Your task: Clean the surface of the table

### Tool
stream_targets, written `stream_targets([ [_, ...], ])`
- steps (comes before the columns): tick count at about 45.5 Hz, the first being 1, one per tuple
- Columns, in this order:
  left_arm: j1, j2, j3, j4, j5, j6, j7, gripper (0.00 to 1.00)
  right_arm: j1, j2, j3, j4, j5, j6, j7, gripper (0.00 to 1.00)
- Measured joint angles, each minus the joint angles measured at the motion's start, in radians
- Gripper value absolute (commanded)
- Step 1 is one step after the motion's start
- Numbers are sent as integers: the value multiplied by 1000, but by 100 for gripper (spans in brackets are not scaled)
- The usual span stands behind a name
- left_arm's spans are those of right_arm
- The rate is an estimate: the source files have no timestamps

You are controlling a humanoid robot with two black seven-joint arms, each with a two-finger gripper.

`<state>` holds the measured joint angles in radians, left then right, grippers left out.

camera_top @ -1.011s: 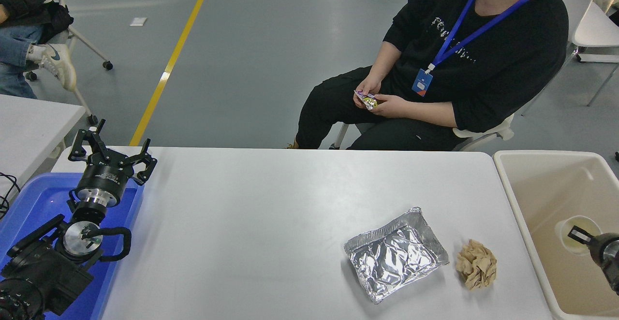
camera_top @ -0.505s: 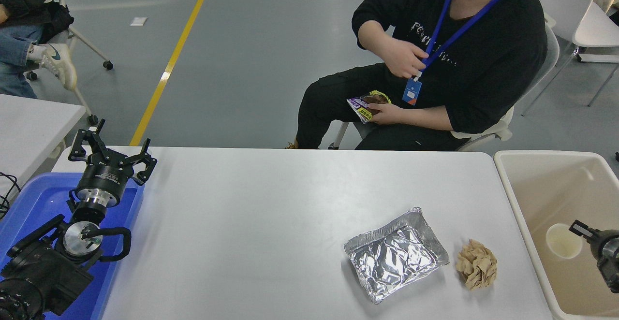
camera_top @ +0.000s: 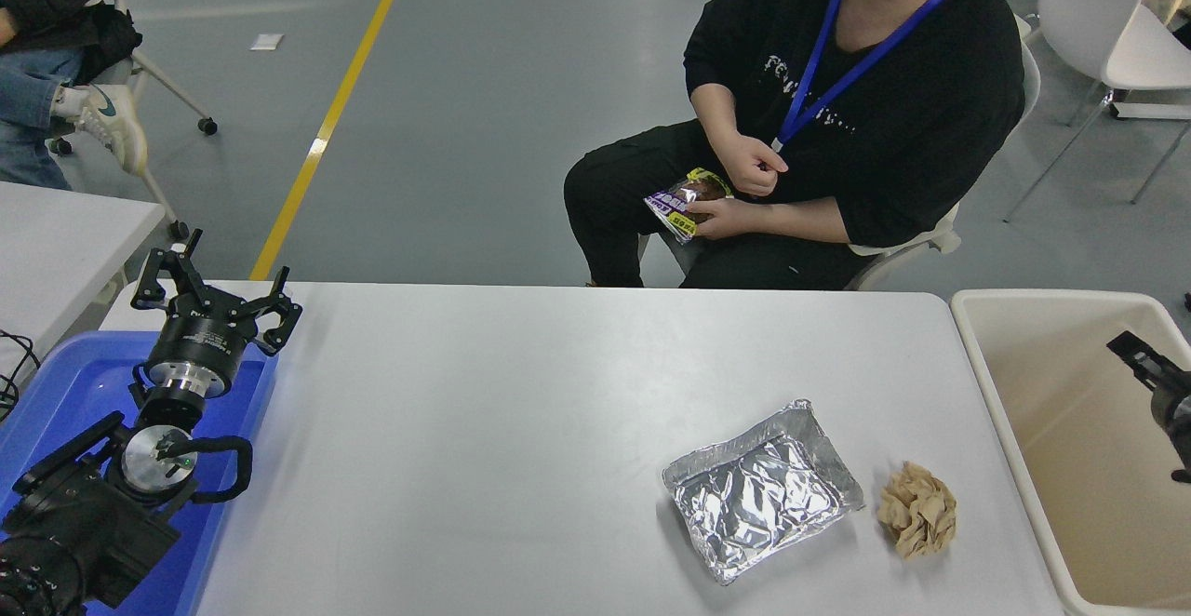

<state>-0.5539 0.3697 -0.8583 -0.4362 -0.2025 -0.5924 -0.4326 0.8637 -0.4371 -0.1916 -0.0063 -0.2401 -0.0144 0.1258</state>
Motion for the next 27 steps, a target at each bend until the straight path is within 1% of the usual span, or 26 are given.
stream_targets([
  [15,0,0,0,0,0,0,0,100,71,3,367,65,15,-1,3,98],
  [27,0,0,0,0,0,0,0,100,93,4,716,220,19,-5,1,98],
])
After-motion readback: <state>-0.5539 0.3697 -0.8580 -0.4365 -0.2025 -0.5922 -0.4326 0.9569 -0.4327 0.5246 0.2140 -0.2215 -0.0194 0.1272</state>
